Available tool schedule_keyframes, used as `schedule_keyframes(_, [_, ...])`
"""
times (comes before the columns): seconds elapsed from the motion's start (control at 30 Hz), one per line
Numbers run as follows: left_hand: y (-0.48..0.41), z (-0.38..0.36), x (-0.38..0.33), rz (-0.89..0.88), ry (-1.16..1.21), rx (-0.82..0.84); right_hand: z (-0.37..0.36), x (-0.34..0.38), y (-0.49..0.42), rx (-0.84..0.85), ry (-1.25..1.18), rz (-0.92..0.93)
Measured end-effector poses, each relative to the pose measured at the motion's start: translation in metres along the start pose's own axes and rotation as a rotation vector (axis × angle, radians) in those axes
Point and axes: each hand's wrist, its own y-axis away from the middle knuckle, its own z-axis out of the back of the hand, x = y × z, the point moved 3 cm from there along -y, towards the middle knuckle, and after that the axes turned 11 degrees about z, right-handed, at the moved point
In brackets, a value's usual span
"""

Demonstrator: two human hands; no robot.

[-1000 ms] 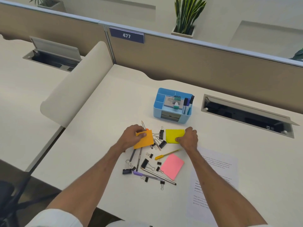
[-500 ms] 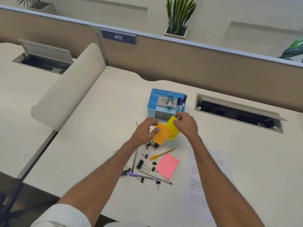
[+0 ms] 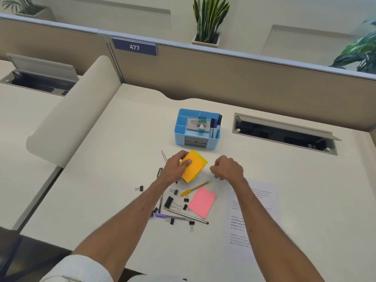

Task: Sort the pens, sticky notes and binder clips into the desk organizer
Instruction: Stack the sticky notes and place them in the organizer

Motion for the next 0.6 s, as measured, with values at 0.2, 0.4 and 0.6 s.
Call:
schedule_keyframes(0.2, [0.01, -0.006, 0.005, 0.054, 0.044, -0.007, -0.046, 0.001, 0.02, 0.288, 0.4, 0.048])
schedule_keyframes(0.4, [0.016, -0.004, 0.008, 0.096, 0.059, 0.001, -0.052, 0.004, 0.023, 0.136, 0.491, 0.113])
schedule_keyframes(0.6, [0.02, -0.003, 0.012, 0.124, 0.116, 0.042, -0.045, -0.004, 0.025, 0.141, 0.376, 0.046])
